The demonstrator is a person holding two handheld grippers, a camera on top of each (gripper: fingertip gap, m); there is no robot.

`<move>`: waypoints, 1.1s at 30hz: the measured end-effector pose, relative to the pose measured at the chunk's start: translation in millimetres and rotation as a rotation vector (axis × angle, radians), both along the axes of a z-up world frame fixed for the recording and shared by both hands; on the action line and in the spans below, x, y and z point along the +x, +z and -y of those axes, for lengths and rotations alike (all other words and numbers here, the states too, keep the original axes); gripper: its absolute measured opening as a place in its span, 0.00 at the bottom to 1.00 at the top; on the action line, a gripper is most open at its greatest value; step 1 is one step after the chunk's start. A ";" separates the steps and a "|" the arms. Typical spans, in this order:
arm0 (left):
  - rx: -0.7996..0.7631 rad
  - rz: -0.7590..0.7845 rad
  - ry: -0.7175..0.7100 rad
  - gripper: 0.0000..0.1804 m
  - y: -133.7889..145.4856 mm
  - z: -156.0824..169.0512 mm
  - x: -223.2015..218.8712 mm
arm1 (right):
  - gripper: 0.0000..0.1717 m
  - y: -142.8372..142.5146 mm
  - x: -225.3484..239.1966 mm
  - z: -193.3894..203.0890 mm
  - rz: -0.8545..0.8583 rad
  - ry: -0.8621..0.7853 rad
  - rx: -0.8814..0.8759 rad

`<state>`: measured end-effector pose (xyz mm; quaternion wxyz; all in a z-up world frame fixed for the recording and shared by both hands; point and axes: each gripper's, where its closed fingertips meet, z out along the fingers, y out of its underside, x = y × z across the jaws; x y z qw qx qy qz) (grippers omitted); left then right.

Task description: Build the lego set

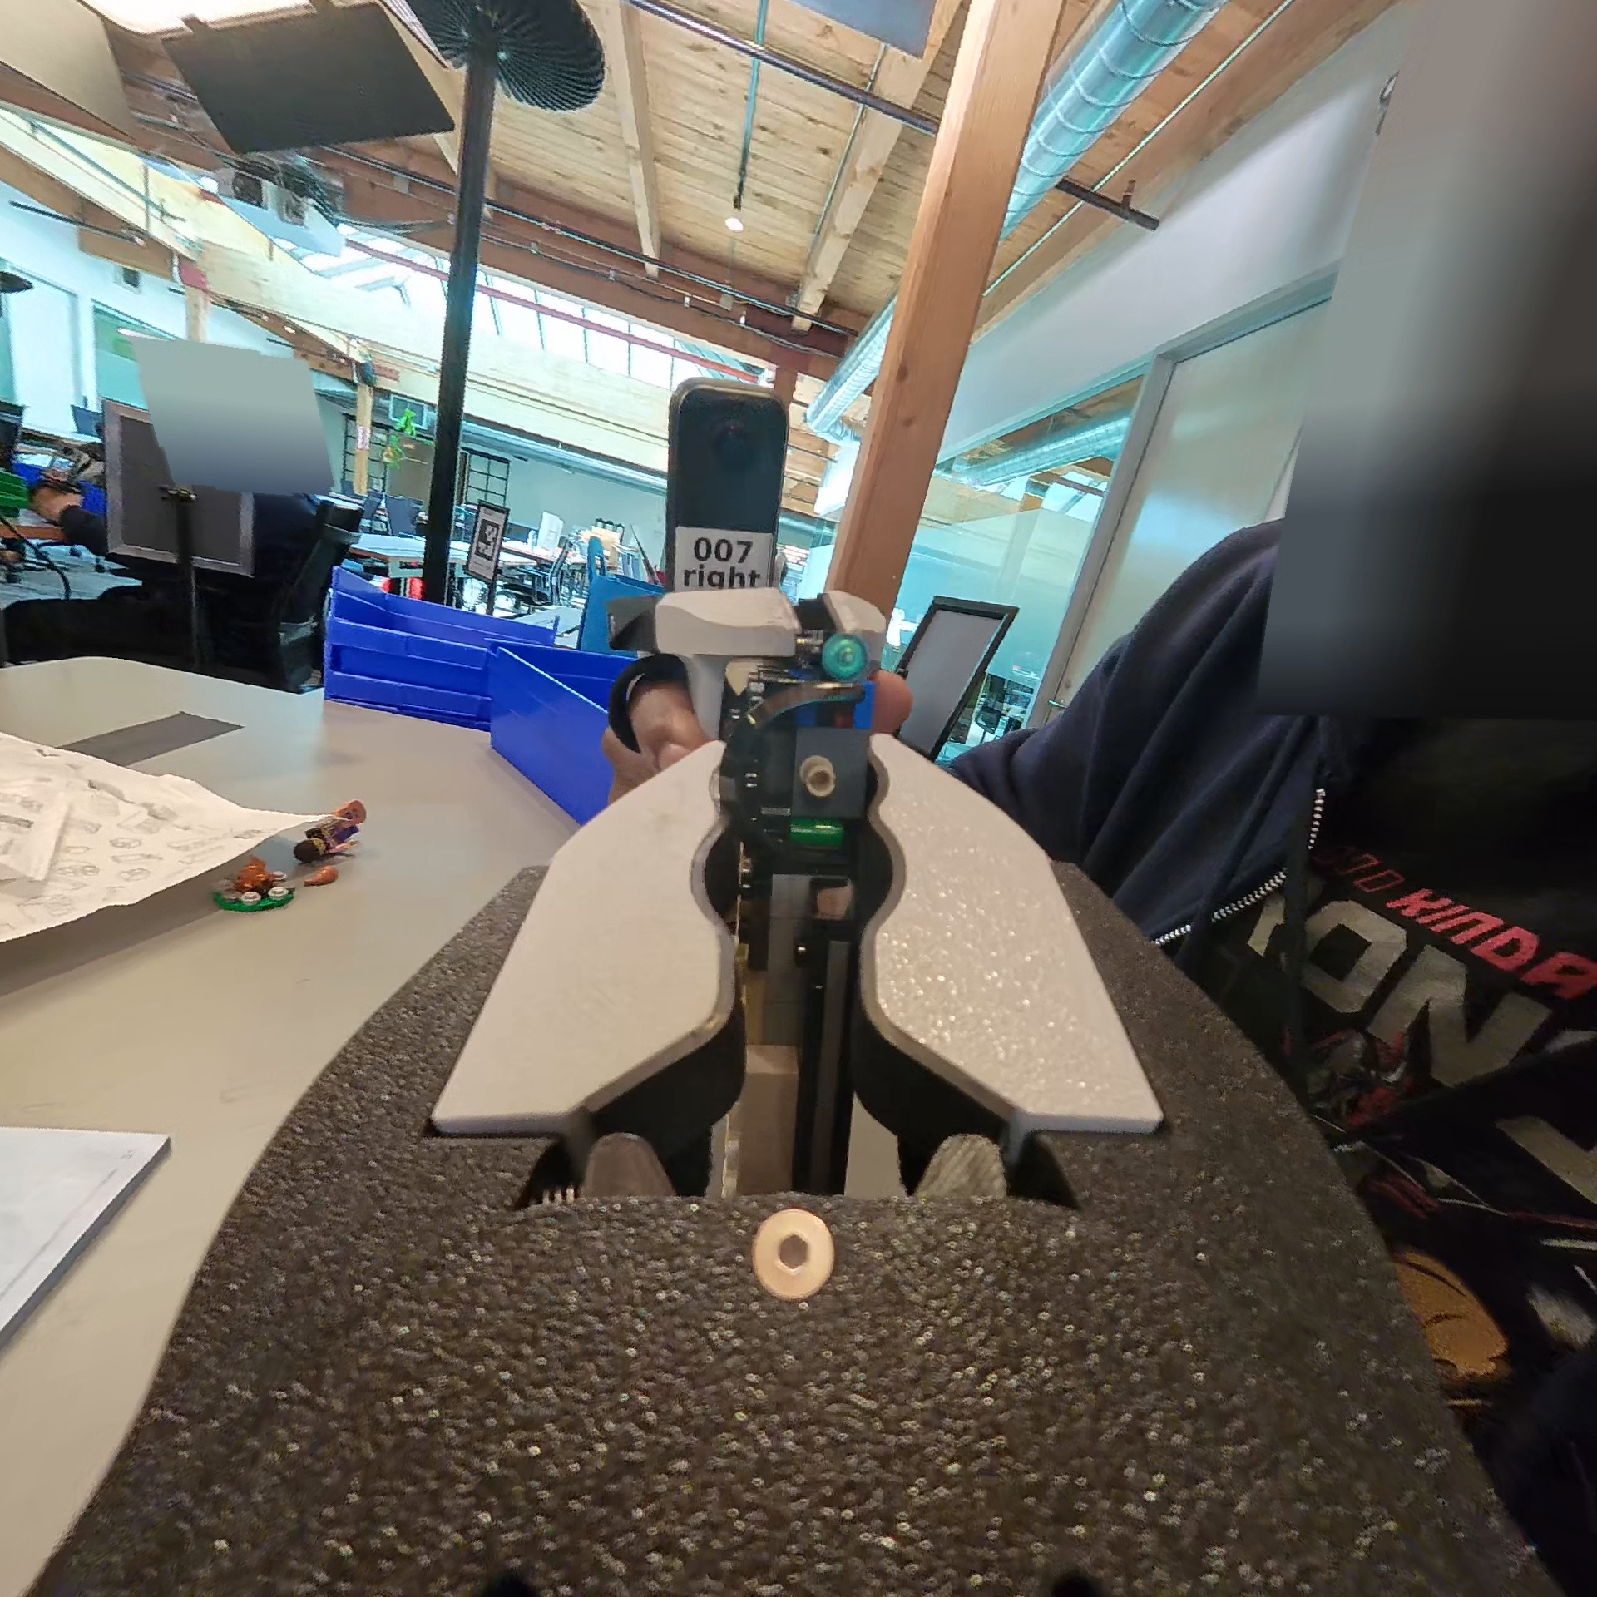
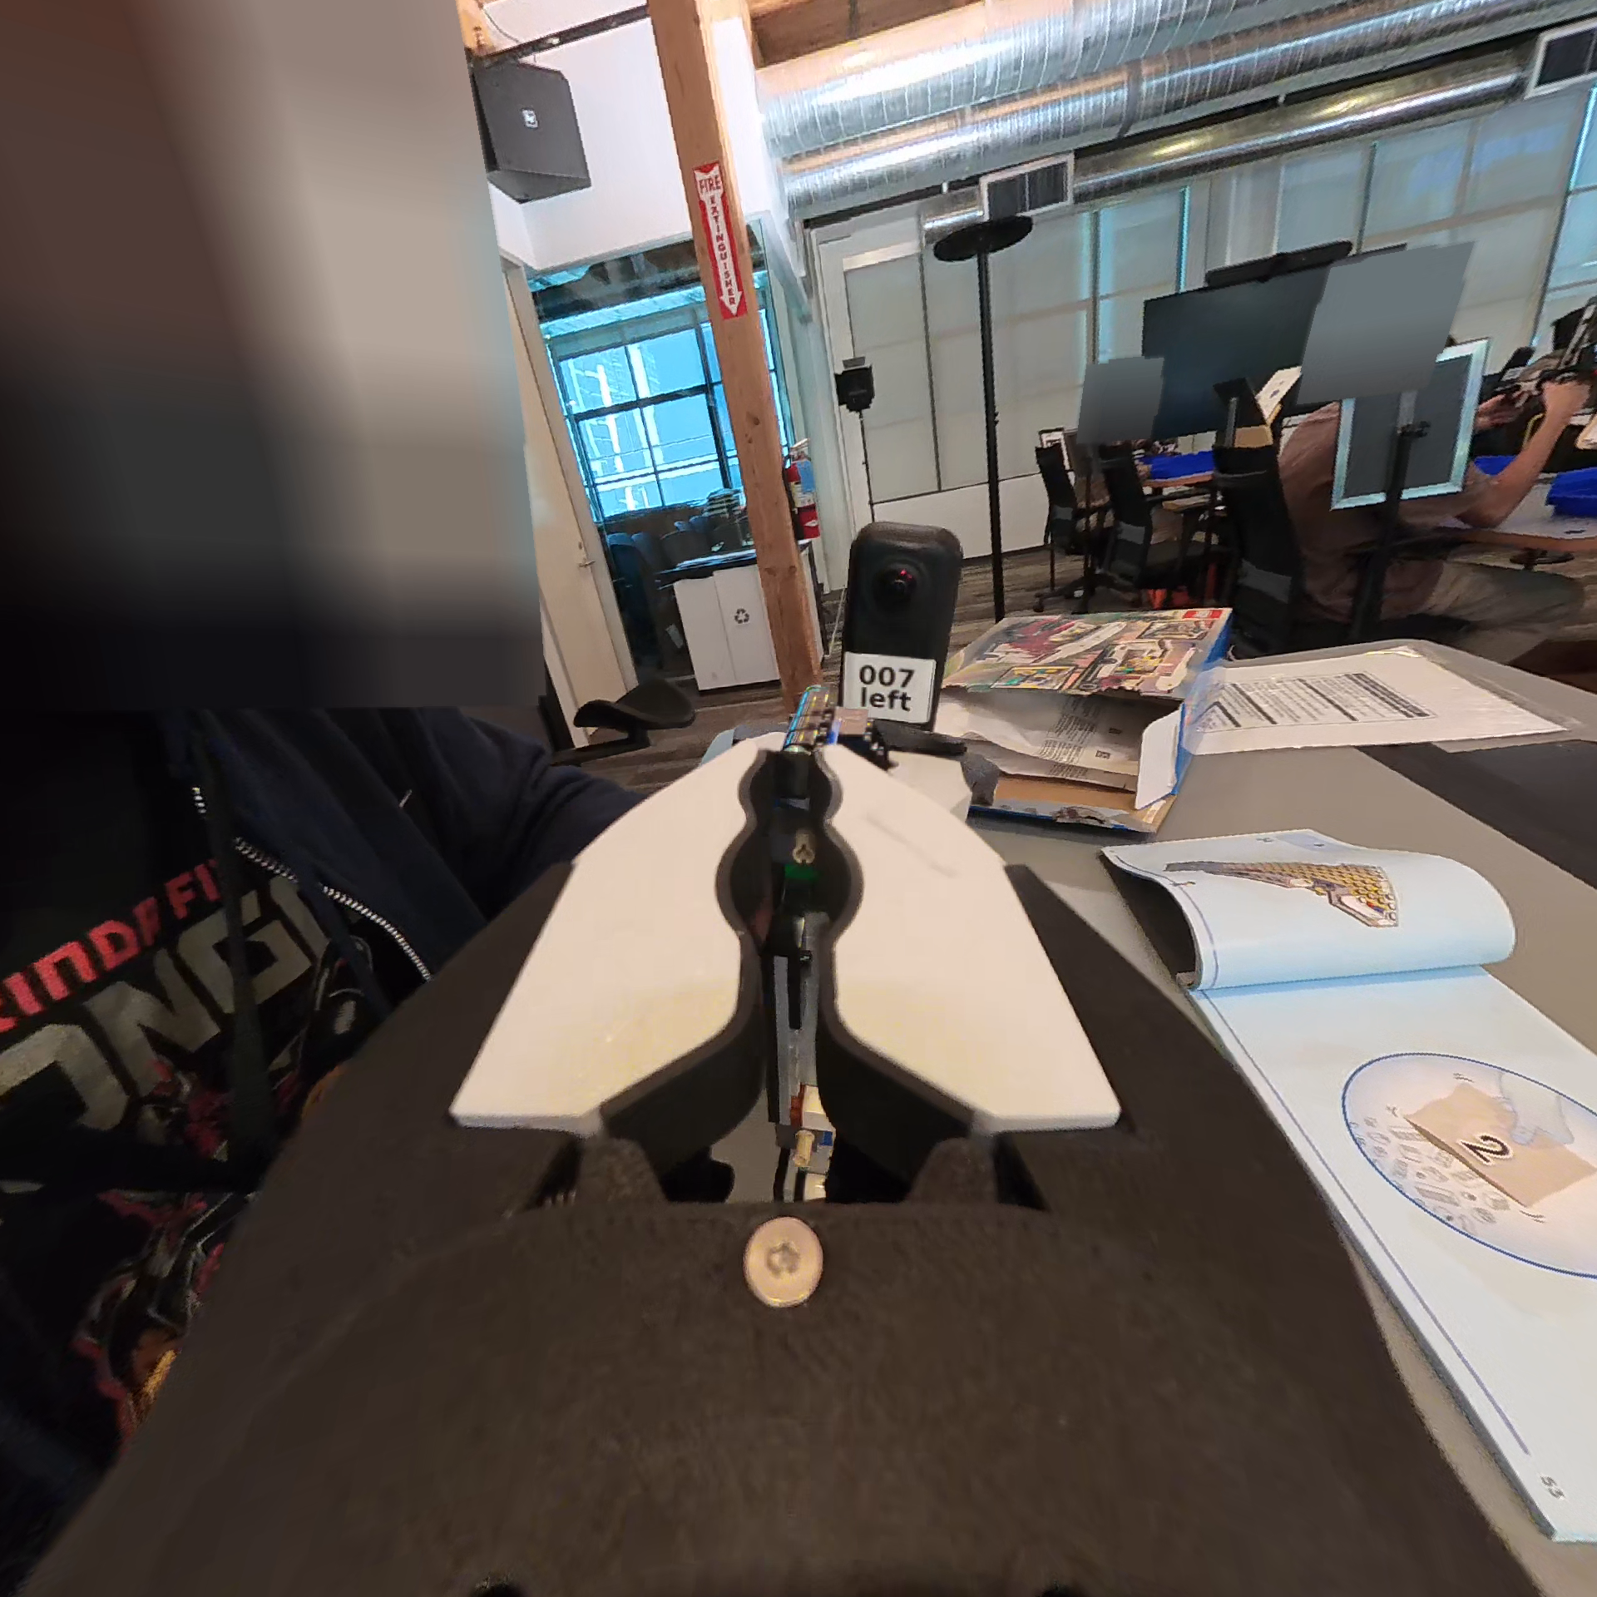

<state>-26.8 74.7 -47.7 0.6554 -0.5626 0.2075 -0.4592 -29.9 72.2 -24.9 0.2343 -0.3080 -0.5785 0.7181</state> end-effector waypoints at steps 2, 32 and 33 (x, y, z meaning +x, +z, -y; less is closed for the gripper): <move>-0.005 -0.003 -0.008 0.14 -0.9 0.4 -0.1 | 0.04 -0.9 0.0 0.5 0.015 0.006 -0.002; -0.144 0.275 -0.091 0.14 -2.1 -11.6 -3.4 | 0.03 -4.6 1.0 -14.2 -0.316 -0.462 0.574; -0.143 0.264 -0.086 0.14 -2.5 -11.9 -2.2 | 0.03 -5.7 0.1 -14.5 -0.306 -0.464 0.573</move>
